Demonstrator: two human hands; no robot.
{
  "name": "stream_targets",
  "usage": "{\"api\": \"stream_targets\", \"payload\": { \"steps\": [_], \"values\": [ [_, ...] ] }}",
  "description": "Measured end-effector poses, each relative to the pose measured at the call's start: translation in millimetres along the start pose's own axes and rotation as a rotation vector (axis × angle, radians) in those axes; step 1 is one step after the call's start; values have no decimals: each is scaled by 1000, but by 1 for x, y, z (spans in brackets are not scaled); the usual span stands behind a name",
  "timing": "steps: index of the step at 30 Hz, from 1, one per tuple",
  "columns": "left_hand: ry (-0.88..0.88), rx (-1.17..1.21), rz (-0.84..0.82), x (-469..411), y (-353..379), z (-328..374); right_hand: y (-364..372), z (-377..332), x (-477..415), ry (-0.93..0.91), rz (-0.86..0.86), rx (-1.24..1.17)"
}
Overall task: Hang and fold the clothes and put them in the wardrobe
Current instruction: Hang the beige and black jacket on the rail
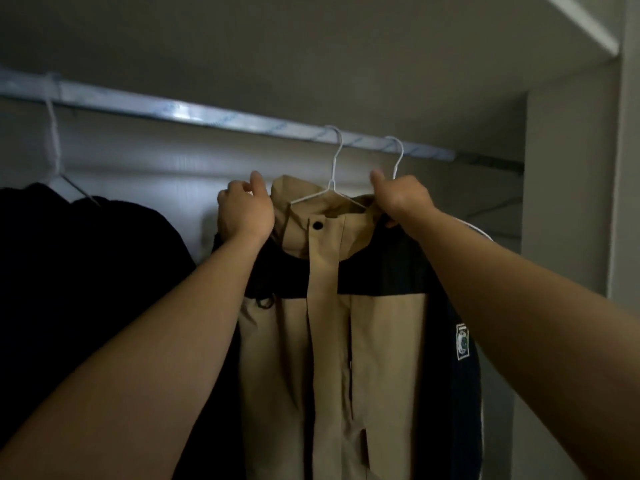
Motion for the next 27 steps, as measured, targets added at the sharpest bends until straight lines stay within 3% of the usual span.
{"api": "stream_targets", "payload": {
  "steps": [2,5,9,13,17,20,23,27],
  "values": [
    [-120,-78,-156,-14,14,5,10,-9,-9,40,-153,30],
    [-199,-44,-362,-14,33,16,22,-12,-15,91,-394,270],
    [-176,-142,-441,-20,40,25,17,-9,-19,207,-478,153],
    [-219,-55,-431,-28,37,26,3,-19,-29,162,-389,172],
    [-203,-58,-305,-44,15,31,-29,-58,-40,-100,-90,632],
    [-168,-53,-228,-51,3,40,-34,-81,-36,-158,0,712],
    [-223,62,-229,-48,6,32,-40,-89,-38,-164,94,518],
    [-239,179,-154,-48,1,20,-49,-55,-40,-33,143,63]
  ]
}}
Point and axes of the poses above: each hand's wrist, its own x-axis away from the middle knuckle, its own y-axis out of the palm, z = x × y, the point moved 9 cm from there along -x, towards the middle knuckle, and after that the axes turned 15 degrees about x, right-handed, at the moved point
